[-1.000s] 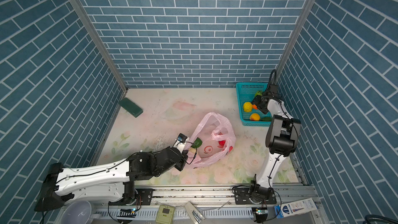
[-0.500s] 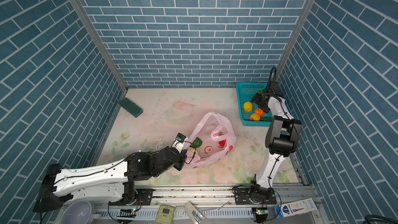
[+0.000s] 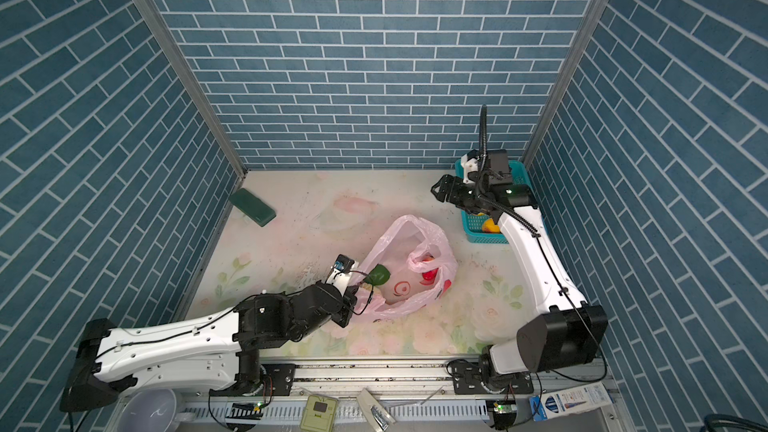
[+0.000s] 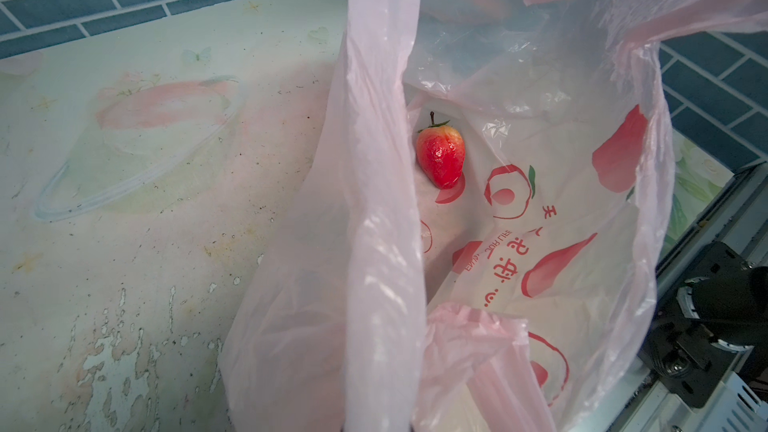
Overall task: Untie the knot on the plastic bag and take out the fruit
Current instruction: 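Move the right gripper back into the bag above the pale pear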
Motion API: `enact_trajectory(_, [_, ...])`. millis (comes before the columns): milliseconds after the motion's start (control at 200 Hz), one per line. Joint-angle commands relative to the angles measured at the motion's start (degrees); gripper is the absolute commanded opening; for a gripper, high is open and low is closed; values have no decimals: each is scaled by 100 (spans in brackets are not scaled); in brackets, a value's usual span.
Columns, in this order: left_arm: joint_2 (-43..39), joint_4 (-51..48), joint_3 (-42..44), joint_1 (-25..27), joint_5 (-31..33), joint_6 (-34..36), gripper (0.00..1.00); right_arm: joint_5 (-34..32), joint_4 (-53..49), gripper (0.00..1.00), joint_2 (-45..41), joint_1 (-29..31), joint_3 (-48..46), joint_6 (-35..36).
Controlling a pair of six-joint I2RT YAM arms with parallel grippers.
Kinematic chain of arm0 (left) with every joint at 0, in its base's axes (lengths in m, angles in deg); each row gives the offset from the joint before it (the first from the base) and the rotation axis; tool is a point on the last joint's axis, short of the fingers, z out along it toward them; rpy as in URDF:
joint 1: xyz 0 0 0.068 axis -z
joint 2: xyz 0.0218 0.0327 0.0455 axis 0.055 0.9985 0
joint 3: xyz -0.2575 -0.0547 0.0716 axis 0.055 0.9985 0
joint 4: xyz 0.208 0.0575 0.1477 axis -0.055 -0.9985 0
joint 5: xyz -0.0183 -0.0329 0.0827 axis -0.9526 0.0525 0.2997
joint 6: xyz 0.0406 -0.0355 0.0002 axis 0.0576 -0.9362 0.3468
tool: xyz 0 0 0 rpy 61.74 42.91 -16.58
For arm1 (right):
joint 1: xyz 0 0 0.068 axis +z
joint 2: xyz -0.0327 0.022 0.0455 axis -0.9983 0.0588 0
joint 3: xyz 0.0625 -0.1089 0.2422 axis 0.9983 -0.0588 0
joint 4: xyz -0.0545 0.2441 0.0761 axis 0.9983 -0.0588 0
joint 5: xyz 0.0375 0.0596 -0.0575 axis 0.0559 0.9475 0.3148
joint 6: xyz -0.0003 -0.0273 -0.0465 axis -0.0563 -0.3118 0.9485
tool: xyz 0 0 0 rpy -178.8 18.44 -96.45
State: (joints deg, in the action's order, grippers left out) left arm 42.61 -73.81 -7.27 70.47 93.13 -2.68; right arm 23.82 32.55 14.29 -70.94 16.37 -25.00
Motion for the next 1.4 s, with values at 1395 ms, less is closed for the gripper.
enact_trajectory(1395, [-579, -252, -49, -57, 331, -208, 0, -1629, 1644, 69, -1154, 3831, -3865, 869])
